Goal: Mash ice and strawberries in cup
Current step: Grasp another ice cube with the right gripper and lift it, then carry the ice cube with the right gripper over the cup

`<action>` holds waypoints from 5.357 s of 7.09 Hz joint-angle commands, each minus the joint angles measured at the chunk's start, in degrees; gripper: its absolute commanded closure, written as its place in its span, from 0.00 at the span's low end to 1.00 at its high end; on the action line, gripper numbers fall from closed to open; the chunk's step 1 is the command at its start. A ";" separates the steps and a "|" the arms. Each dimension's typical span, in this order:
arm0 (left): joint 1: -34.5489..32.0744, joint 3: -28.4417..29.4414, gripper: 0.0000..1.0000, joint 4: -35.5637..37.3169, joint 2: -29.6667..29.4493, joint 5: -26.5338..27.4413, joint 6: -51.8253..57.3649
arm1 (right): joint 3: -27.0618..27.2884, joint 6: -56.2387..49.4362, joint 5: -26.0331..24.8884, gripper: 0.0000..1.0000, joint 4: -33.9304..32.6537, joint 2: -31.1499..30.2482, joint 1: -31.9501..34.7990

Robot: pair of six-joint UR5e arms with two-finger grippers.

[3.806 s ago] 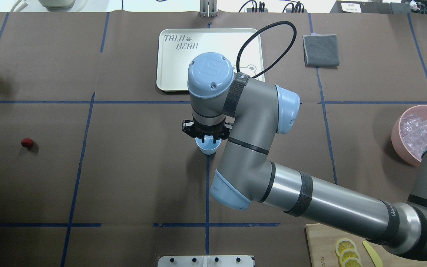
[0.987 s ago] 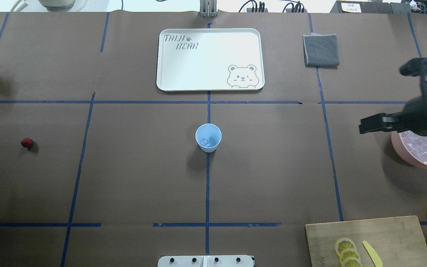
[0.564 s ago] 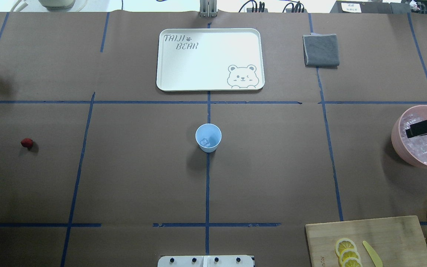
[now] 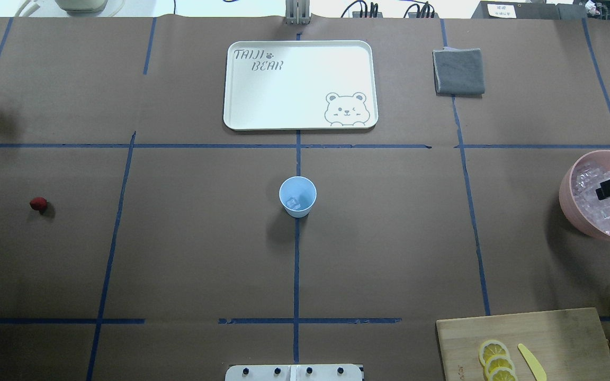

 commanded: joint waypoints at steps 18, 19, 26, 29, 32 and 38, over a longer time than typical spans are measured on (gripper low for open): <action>-0.09 -0.76 0.00 0.09 0.09 -0.08 0.00 | -11.63 -3.12 5.00 0.31 0.41 2.31 -1.64; -0.09 -0.76 0.00 0.18 0.09 -0.08 0.00 | -11.72 -2.95 5.00 0.31 0.50 2.31 -2.34; -0.09 -1.64 0.00 0.53 0.18 -0.08 0.00 | -11.10 -4.70 4.73 1.00 0.59 2.22 -2.09; -0.09 -1.55 0.00 0.53 0.09 -0.08 0.00 | -4.81 -4.70 5.08 1.00 -1.77 1.17 1.06; -0.09 -1.47 0.00 0.62 0.09 -0.08 0.00 | 6.37 -4.09 4.91 1.00 -17.56 7.98 3.19; -0.09 -0.85 0.00 0.71 0.09 -0.08 0.00 | -4.65 22.38 -0.25 1.00 -43.80 52.17 -17.94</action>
